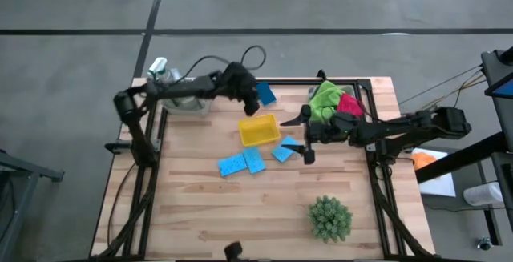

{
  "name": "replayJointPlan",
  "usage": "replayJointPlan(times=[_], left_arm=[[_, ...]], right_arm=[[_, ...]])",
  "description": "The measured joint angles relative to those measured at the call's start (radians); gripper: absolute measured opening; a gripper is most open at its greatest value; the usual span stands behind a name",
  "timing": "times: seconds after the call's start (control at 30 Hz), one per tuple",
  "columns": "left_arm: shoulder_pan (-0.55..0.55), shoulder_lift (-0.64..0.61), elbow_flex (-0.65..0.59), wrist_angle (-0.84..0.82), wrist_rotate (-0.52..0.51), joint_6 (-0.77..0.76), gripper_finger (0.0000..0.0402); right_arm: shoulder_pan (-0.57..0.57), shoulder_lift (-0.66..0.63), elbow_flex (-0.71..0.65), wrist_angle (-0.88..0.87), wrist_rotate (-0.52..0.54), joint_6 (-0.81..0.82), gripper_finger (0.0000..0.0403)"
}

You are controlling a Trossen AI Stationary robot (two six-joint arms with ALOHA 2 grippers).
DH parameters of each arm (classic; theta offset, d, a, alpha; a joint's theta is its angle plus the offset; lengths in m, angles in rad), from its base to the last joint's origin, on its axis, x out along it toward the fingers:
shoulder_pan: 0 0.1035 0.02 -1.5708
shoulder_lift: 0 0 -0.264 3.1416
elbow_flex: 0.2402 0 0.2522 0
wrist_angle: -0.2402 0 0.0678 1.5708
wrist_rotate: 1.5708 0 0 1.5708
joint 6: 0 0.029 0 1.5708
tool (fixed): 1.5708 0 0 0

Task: Pick & Place Kitchen Items
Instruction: Put the blue sponge into the yellow bin

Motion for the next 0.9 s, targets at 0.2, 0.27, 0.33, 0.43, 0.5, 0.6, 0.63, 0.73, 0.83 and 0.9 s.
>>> replayJointPlan(times=[0.2, 0.27, 0.33, 0.43, 0.5, 0.6, 0.63, 0.73, 0.83, 0.9], left_arm=[[0.089, 0.188, 0.258, -0.247, 0.127, 0.017, 0.0131], [0.105, 0.234, 0.327, -0.302, 0.134, 0.028, 0.0157], [0.116, 0.276, 0.392, -0.352, 0.133, 0.029, 0.0188], [0.126, 0.327, 0.458, -0.392, 0.119, 0.031, 0.0230], [0.132, 0.346, 0.485, -0.393, 0.114, 0.031, 0.0252], [0.140, 0.366, 0.515, -0.392, 0.092, 0.032, 0.0271], [0.145, 0.371, 0.521, -0.393, 0.082, 0.033, 0.0274], [0.161, 0.393, 0.534, -0.394, 0.061, 0.043, 0.0277], [0.175, 0.410, 0.544, -0.394, 0.058, 0.048, 0.0277], [0.179, 0.418, 0.542, -0.396, 0.058, 0.050, 0.0277]], right_arm=[[0.000, -0.033, -0.040, 0.006, 0.004, -0.016, 0.0331], [0.000, -0.032, -0.045, 0.004, 0.003, -0.018, 0.0331], [0.001, -0.023, -0.045, 0.002, 0.003, -0.020, 0.0331], [0.004, -0.003, -0.045, 0.012, 0.004, -0.033, 0.0331], [0.005, 0.007, -0.045, 0.010, 0.003, -0.033, 0.0331], [0.005, 0.024, -0.044, 0.036, 0.003, -0.034, 0.0331], [0.005, 0.031, -0.045, 0.048, 0.003, -0.034, 0.0331], [0.005, 0.043, -0.045, 0.064, 0.003, -0.037, 0.0331], [0.005, 0.047, -0.045, 0.071, 0.003, -0.038, 0.0331], [0.005, 0.047, -0.045, 0.072, 0.003, -0.040, 0.0331]])
